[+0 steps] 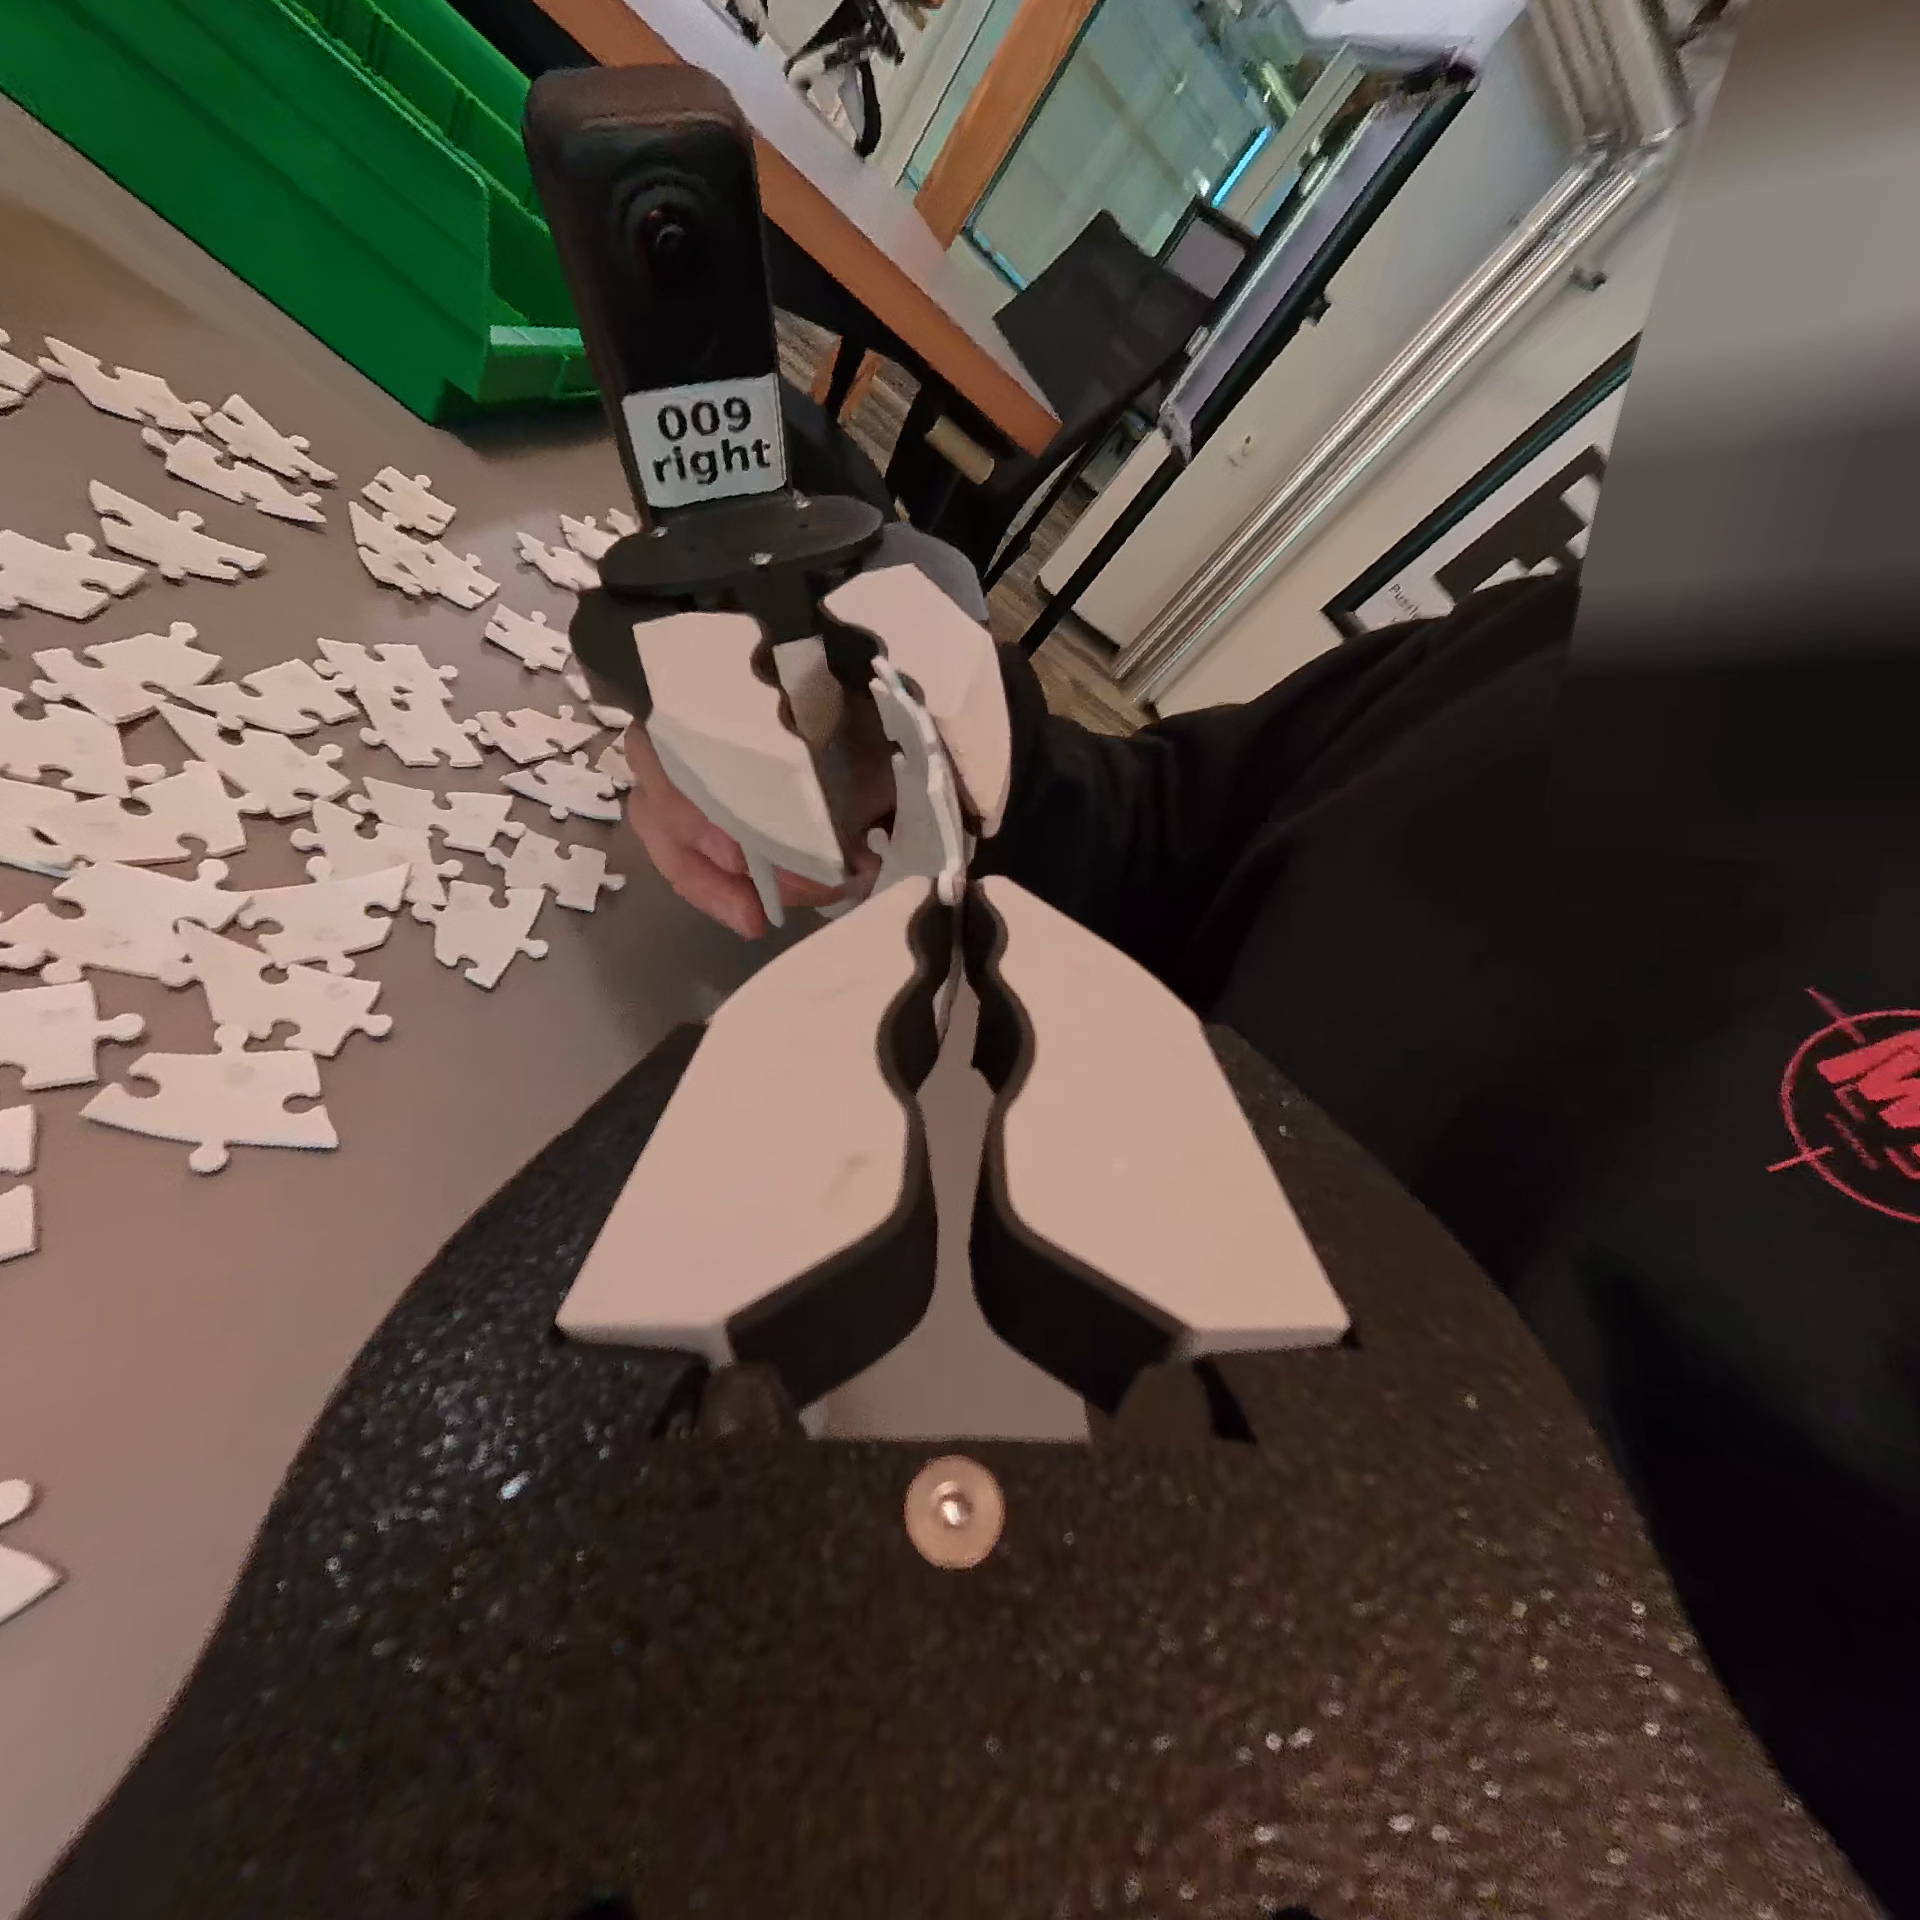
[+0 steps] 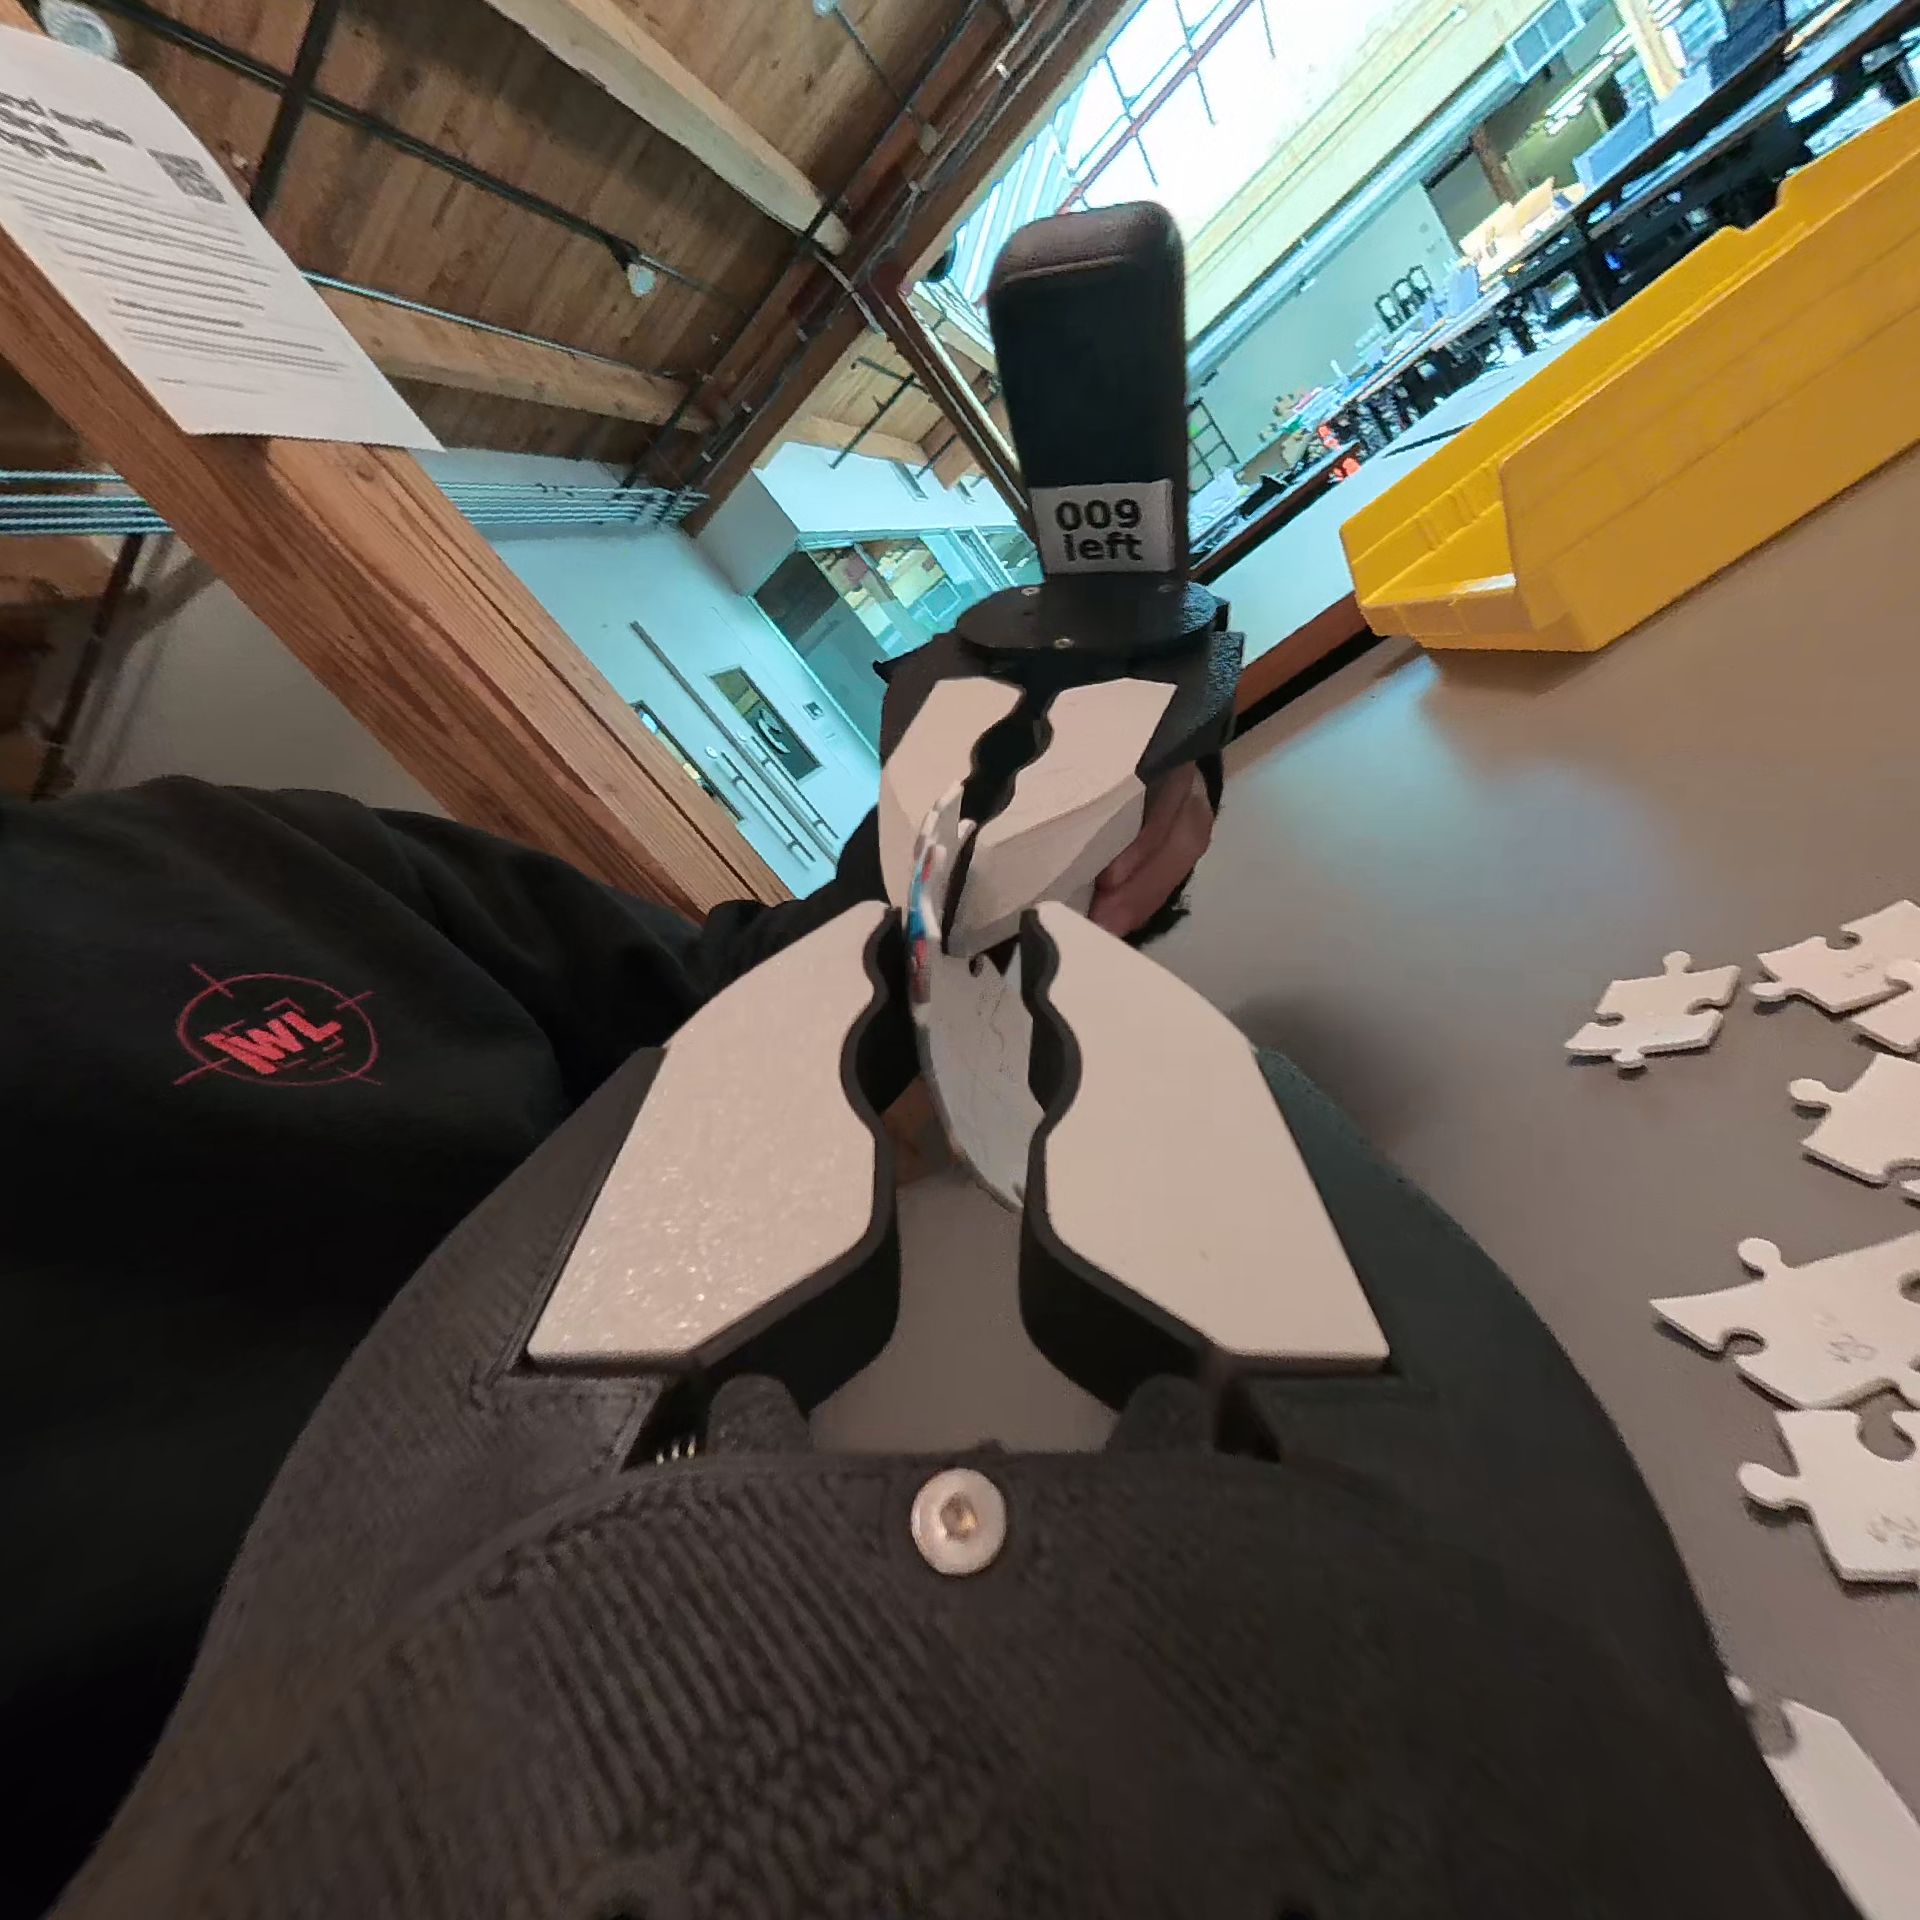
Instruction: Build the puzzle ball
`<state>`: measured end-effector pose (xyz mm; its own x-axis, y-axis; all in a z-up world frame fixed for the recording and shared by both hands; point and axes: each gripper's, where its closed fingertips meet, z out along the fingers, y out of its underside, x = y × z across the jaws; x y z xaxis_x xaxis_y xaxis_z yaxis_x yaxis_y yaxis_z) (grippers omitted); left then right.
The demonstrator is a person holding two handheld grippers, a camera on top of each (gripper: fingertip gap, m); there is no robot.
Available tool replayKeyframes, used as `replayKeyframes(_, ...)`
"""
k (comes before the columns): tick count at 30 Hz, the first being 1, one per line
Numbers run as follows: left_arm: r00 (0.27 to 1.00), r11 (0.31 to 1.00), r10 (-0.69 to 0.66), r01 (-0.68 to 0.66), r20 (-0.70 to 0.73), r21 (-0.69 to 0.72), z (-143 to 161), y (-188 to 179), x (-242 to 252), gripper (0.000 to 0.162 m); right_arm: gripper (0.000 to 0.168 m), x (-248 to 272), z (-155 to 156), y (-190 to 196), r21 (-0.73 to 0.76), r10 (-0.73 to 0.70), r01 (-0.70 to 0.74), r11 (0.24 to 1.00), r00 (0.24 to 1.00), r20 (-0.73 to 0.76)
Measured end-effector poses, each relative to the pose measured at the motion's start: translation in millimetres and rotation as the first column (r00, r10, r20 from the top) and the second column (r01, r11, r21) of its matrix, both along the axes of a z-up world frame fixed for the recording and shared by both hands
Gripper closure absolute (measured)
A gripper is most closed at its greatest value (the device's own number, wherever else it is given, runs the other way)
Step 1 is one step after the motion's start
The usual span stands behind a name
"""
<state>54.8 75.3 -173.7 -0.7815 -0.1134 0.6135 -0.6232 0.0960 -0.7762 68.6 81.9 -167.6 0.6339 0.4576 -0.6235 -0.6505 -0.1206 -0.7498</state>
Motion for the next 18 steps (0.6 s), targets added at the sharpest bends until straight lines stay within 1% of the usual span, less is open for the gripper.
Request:
replayKeyframes(2, 1.000, 1.000, 0.010, -0.010, -0.004, 0.003, 0.5, -0.3, 1.0, 0.161, 0.149, -1.1, 1.1, -1.4, 0.008, 0.001, -0.001, 1.000, 1.000, 0.020)
replayKeyframes(3, 1.000, 1.000, 0.017, -0.017, -0.013, -0.008, 2.2, -0.1, 2.2, 0.161, 0.156, -2.9, 1.7, -2.4, 0.012, 0.011, -0.012, 1.000, 1.000, 0.029)
replayKeyframes(5, 0.998, 0.998, 0.051, -0.052, -0.020, -0.024, 4.8, 1.9, 7.7, 0.161, 0.163, -4.6, -0.8, -2.2, 0.002, 0.015, -0.015, 1.000, 0.998, 0.059)
replayKeyframes(6, 0.999, 0.998, 0.046, -0.047, -0.028, -0.029, 5.5, 2.4, 7.1, 0.161, 0.165, -6.6, -0.4, -2.5, 0.005, 0.026, -0.026, 1.000, 0.998, 0.064)
replayKeyframes(9, 0.997, 0.996, 0.059, -0.061, -0.042, -0.071, 9.7, 2.1, 7.6, 0.160, 0.165, -5.6, 3.8, -3.0, 0.016, 0.033, -0.033, 0.999, 0.999, 0.034)
replayKeyframes(10, 0.997, 0.995, 0.064, -0.068, -0.049, -0.079, 10.2, 2.3, 7.9, 0.156, 0.165, -4.1, 3.9, -3.0, 0.016, 0.030, -0.030, 0.999, 0.999, 0.018)
replayKeyframes(11, 0.996, 0.994, 0.076, -0.081, -0.054, -0.080, 10.0, 3.2, 9.1, 0.147, 0.165, -2.2, 5.0, -3.5, 0.024, 0.029, -0.028, 0.999, 1.000, -0.004)
replayKeyframes(12, 0.995, 0.993, 0.089, -0.093, -0.052, -0.078, 9.7, 4.7, 10.2, 0.145, 0.165, -1.0, 7.5, -4.8, 0.039, 0.036, -0.035, 0.999, 0.999, -0.030)
replayKeyframes(14, 0.994, 0.992, 0.102, -0.105, -0.046, -0.067, 8.5, 8.1, 10.5, 0.146, 0.165, 1.2, 10.4, -6.1, 0.054, 0.037, -0.034, 0.998, 0.998, -0.057)
replayKeyframes(16, 0.992, 0.991, 0.115, -0.117, -0.042, -0.057, 7.9, 10.2, 11.0, 0.147, 0.165, -0.3, 8.3, -5.5, 0.043, 0.042, -0.040, 0.998, 0.998, -0.044)
replayKeyframes(18, 0.993, 0.992, 0.110, -0.112, -0.039, -0.063, 9.3, 10.2, 9.8, 0.154, 0.165, -2.5, 7.2, -3.9, 0.038, 0.048, -0.046, 0.998, 0.998, -0.038)
